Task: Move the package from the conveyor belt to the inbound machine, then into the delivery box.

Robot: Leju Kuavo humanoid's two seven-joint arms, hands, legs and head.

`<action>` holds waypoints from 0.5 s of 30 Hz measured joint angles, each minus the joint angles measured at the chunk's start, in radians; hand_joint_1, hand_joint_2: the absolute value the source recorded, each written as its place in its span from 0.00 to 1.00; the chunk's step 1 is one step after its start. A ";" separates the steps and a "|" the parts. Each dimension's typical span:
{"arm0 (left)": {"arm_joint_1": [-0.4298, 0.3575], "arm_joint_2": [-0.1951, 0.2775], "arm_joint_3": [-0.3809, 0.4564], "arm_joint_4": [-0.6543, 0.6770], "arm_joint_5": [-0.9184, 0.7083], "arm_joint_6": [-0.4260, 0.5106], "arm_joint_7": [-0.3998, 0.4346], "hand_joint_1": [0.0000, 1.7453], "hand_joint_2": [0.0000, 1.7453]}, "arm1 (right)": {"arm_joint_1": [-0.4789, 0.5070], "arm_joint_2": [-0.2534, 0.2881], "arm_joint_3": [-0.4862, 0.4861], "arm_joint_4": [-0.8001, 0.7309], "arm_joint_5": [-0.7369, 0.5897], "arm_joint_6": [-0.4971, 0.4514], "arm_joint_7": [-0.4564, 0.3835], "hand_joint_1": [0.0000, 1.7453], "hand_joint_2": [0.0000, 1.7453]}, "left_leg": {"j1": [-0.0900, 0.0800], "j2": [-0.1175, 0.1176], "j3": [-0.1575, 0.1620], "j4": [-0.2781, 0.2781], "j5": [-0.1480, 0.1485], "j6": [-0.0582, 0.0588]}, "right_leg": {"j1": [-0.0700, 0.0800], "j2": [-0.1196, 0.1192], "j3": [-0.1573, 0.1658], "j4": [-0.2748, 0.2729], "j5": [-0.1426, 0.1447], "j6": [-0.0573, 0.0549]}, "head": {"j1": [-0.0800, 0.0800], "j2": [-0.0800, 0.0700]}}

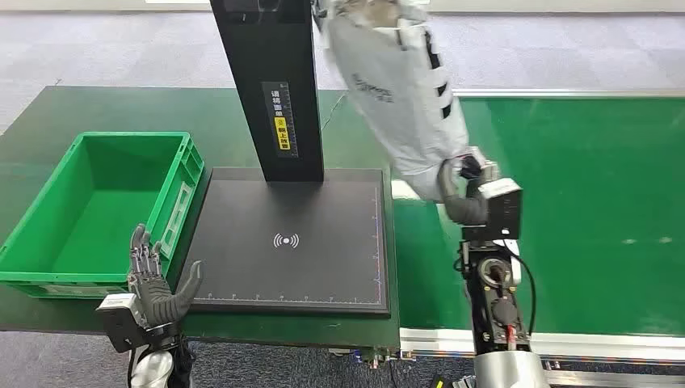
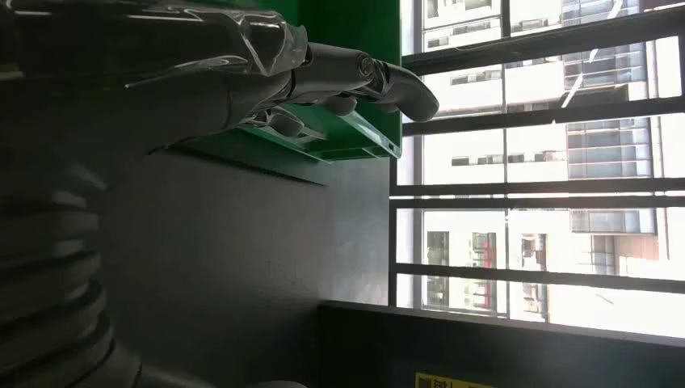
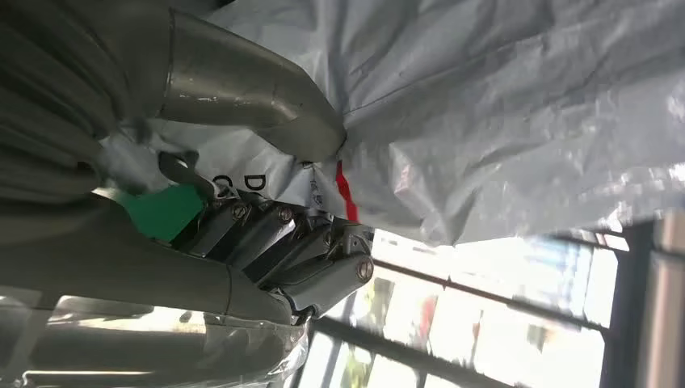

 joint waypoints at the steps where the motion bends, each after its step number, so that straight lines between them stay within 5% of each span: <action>1: -0.002 0.000 -0.002 0.001 -0.001 0.004 0.000 0.00 1.00 | -0.002 0.007 0.017 0.018 -0.002 0.007 0.003 1.00 1.00 | 0.000 0.000 0.000 0.000 0.000 0.000 | 0.000 0.000 0.000 0.000 0.000 0.000 | 0.000 0.000; 9: -0.009 0.001 -0.005 -0.008 0.010 0.092 0.000 0.00 1.00 | -0.016 0.064 0.210 0.279 -0.056 0.141 0.078 1.00 1.00 | 0.001 -0.001 -0.001 0.000 0.000 0.000 | 0.000 0.000 0.000 0.000 0.000 0.000 | 0.000 0.000; 15: 0.039 -0.005 0.031 -0.152 0.043 0.344 0.000 0.00 1.00 | -0.025 0.097 0.319 0.486 -0.081 0.236 0.189 1.00 1.00 | 0.001 -0.001 -0.001 0.000 0.000 0.000 | 0.000 0.000 -0.001 0.000 -0.001 0.000 | 0.000 0.000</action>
